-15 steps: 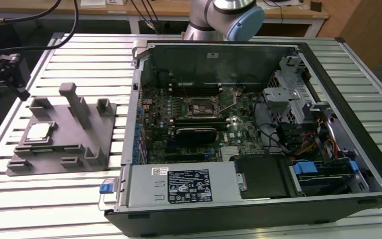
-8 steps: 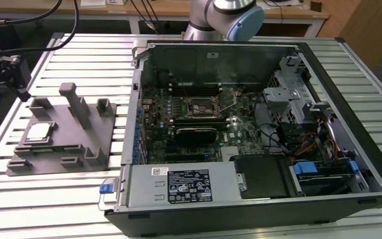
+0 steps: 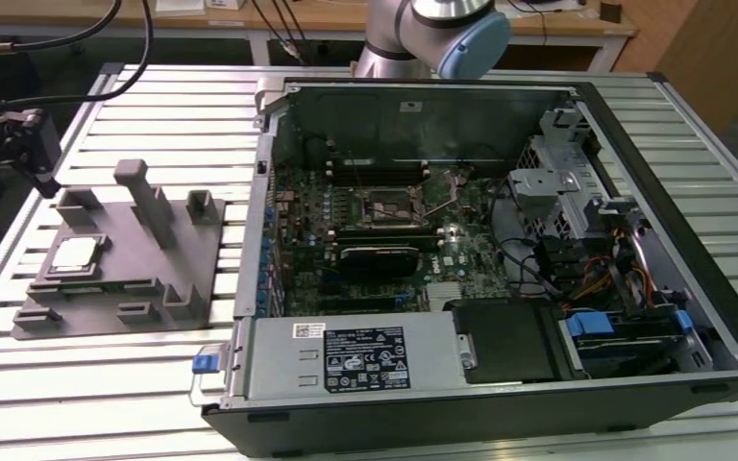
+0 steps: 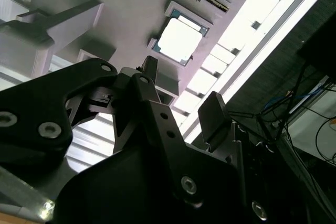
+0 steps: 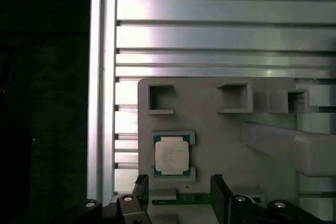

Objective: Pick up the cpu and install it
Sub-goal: 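Pick up the cpu and move it towards the insertion slot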

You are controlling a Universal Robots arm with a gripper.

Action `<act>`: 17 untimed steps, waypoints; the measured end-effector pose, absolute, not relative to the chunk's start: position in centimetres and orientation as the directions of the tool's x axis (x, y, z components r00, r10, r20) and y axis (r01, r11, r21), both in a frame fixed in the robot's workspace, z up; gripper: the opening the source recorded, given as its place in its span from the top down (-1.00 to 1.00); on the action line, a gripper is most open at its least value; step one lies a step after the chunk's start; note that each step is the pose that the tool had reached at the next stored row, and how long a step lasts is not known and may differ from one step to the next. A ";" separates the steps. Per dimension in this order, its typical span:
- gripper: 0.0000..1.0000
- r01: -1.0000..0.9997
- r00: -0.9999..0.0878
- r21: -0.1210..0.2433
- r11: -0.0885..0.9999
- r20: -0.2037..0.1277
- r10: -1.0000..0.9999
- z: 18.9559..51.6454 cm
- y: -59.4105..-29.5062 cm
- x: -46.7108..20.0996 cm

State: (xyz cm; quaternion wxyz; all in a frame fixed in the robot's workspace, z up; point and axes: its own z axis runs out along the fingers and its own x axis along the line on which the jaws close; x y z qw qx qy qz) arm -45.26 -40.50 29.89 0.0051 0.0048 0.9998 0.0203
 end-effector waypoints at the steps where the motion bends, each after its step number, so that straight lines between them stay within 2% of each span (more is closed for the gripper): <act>1: -0.17 0.009 -1.000 0.041 0.999 -0.010 0.010 29.8 -40.5 -45.3; 17: -0.17 0.009 -1.000 0.041 0.999 -0.010 0.010 29.2 -40.5 -45.3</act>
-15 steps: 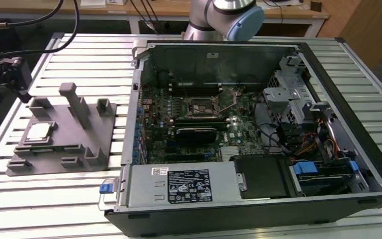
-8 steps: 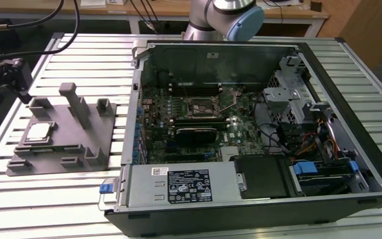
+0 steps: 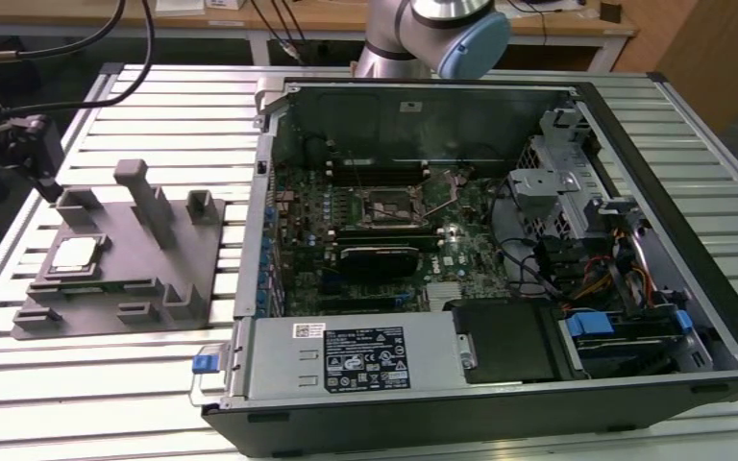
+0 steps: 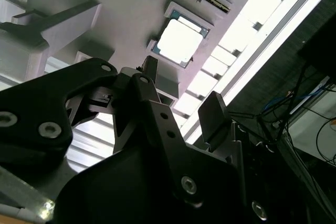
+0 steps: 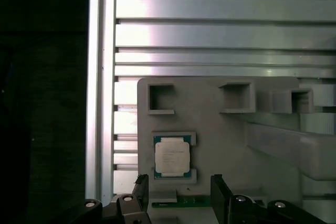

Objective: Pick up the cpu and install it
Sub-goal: 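Pick up the cpu and move it towards the insertion slot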

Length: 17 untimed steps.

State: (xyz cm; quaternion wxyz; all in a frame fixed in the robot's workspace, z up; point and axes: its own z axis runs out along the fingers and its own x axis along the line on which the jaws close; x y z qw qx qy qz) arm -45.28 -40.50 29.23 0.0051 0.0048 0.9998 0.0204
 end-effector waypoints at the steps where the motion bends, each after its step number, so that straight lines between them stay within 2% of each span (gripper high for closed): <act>1: -0.17 0.009 -1.000 0.041 0.999 -0.010 0.010 29.2 -40.5 -45.3; 17: -0.17 0.009 -1.000 0.041 0.999 -0.009 0.010 28.5 -40.5 -45.3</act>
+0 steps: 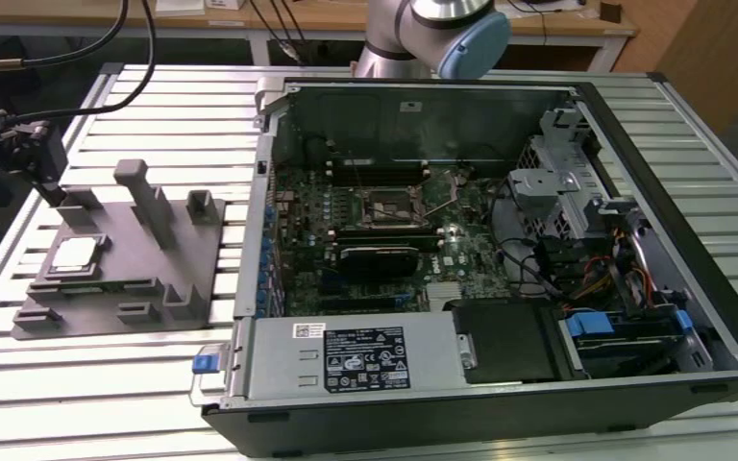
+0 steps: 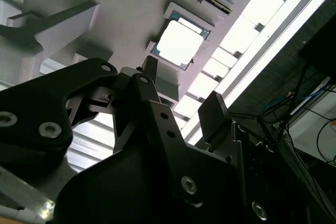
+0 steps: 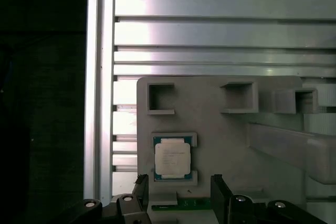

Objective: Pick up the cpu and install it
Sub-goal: 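Pick up the cpu and move it towards the insertion slot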

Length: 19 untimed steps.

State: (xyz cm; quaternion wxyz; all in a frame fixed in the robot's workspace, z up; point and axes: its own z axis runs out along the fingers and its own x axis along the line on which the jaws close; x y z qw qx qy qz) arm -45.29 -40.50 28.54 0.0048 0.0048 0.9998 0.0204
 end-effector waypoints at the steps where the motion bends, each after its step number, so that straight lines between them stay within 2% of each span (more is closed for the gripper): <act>1: -0.17 0.009 -1.000 0.041 0.999 -0.009 0.010 28.5 -40.5 -45.3; 19: -0.17 0.009 -1.000 0.041 0.999 -0.008 0.010 27.6 -40.5 -45.3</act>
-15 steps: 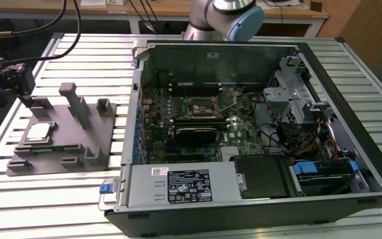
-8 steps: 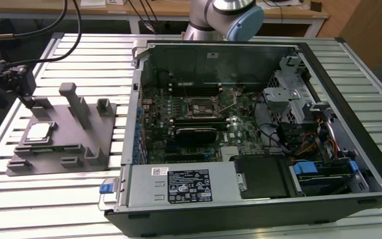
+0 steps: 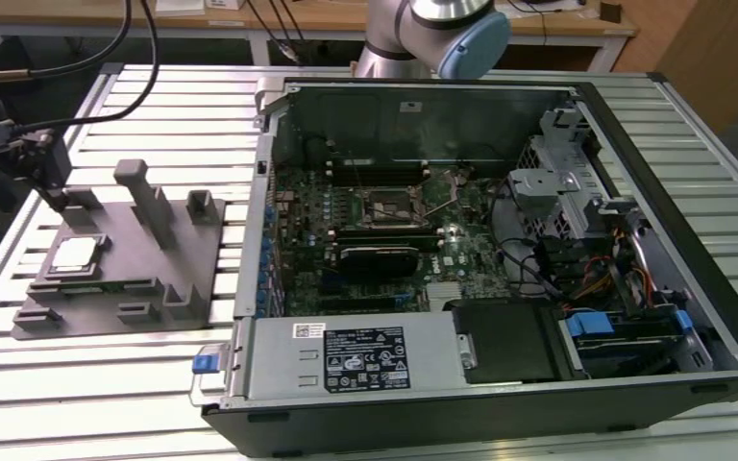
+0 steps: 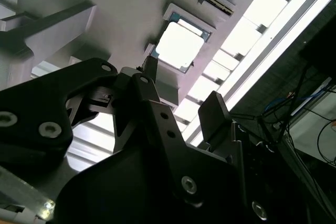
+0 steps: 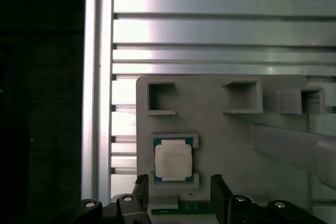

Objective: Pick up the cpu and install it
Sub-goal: 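Pick up the cpu and move it towards the insertion slot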

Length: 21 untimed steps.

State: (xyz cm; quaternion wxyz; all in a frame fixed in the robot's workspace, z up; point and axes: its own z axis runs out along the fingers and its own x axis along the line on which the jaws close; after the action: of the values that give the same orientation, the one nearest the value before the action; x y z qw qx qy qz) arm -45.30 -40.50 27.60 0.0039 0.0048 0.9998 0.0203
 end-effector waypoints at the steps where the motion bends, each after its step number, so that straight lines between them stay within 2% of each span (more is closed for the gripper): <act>1: -0.17 0.009 -1.000 0.041 0.999 -0.008 0.010 27.6 -40.5 -45.3; 21: -0.17 0.009 -1.000 0.041 0.999 -0.007 0.010 26.7 -40.5 -45.3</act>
State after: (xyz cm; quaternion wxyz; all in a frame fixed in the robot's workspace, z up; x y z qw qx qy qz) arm -45.33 -40.50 26.73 0.0036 0.0048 0.9998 0.0204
